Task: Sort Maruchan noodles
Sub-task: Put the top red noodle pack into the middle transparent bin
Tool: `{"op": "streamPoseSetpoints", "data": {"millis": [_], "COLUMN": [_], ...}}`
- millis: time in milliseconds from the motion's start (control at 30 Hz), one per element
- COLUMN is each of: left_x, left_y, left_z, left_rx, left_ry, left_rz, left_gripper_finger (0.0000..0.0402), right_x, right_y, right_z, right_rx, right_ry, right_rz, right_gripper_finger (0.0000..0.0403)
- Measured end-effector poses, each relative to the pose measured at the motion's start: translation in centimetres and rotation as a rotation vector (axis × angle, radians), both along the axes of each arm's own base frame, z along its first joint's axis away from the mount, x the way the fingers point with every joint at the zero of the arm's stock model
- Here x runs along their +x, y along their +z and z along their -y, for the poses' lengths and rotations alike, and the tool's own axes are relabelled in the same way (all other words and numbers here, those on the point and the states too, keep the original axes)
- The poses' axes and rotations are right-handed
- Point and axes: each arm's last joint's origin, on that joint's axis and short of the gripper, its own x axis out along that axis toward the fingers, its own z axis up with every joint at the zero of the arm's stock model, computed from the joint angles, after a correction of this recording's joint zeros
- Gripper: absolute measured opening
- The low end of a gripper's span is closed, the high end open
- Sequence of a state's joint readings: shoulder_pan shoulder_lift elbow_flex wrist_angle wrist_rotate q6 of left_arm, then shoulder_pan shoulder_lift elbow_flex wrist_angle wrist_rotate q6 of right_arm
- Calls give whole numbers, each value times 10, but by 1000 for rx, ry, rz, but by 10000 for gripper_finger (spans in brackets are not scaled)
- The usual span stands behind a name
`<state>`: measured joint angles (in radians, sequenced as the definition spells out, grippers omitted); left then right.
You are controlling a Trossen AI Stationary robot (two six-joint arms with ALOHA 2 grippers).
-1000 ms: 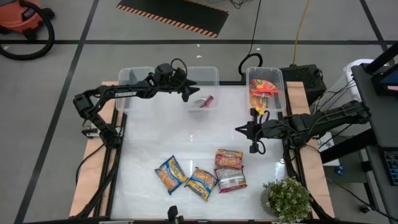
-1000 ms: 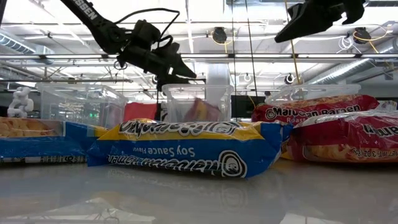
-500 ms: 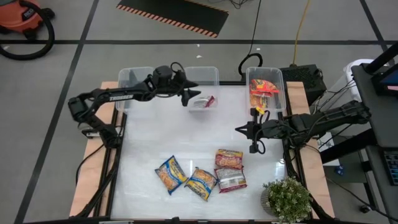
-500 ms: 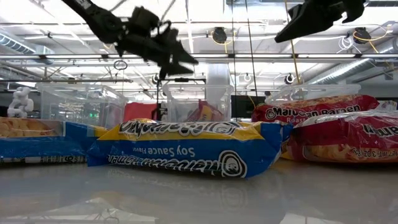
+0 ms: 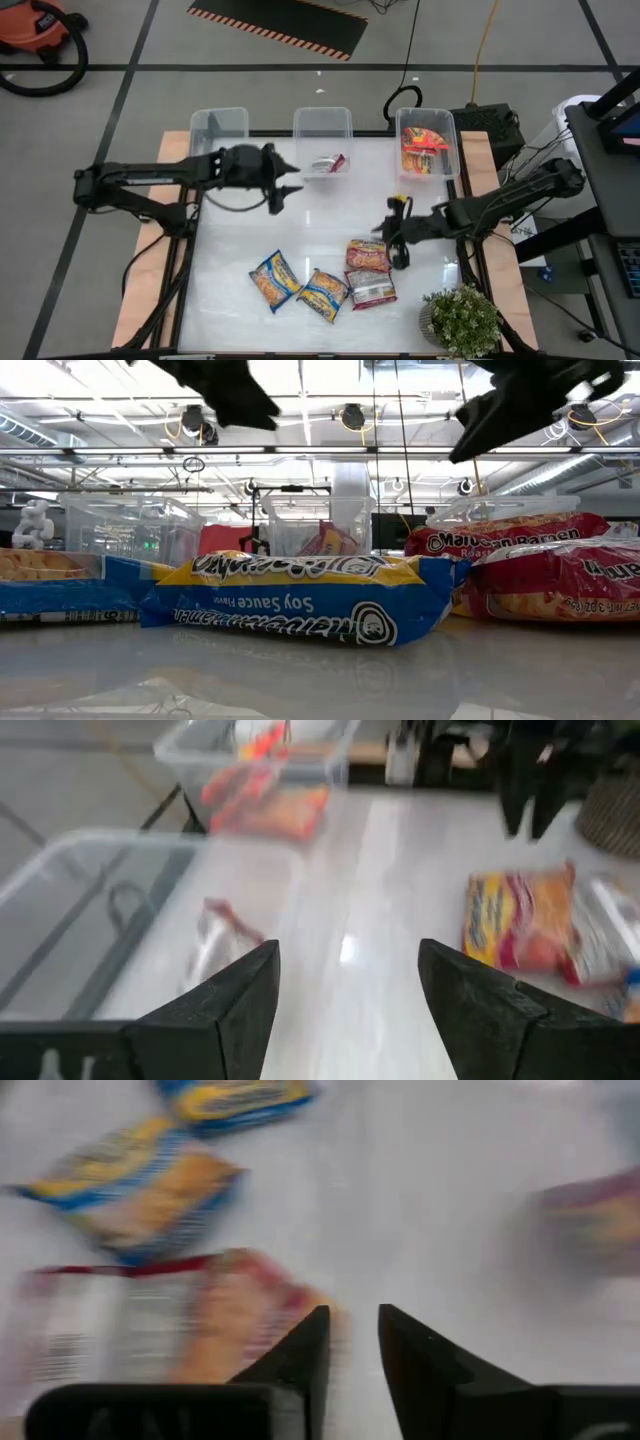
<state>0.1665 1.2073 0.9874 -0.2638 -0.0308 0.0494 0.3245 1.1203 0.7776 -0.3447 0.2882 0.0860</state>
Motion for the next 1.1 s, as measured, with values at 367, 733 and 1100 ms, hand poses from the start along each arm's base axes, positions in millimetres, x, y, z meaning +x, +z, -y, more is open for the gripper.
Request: {"op": "streamPoseSetpoints", "data": {"millis": [367, 733, 1100], "left_x": [-12, -21, -25], "left_y": [-17, -33, -33], "left_z": [62, 100, 115], "left_rx": [8, 35, 24], "left_ry": [-38, -58, -69], "left_rz": [-85, -109, -97], "left_gripper_finger": [243, 243, 243], "right_x": [1, -4, -1], "right_y": [-29, -52, -65], "right_z": [-55, -72, -70], "right_rx": [178, -3, -61], "right_ry": [62, 40, 34], "right_rz": [-106, -165, -228], "right_gripper_finger": [152, 229, 225]}}
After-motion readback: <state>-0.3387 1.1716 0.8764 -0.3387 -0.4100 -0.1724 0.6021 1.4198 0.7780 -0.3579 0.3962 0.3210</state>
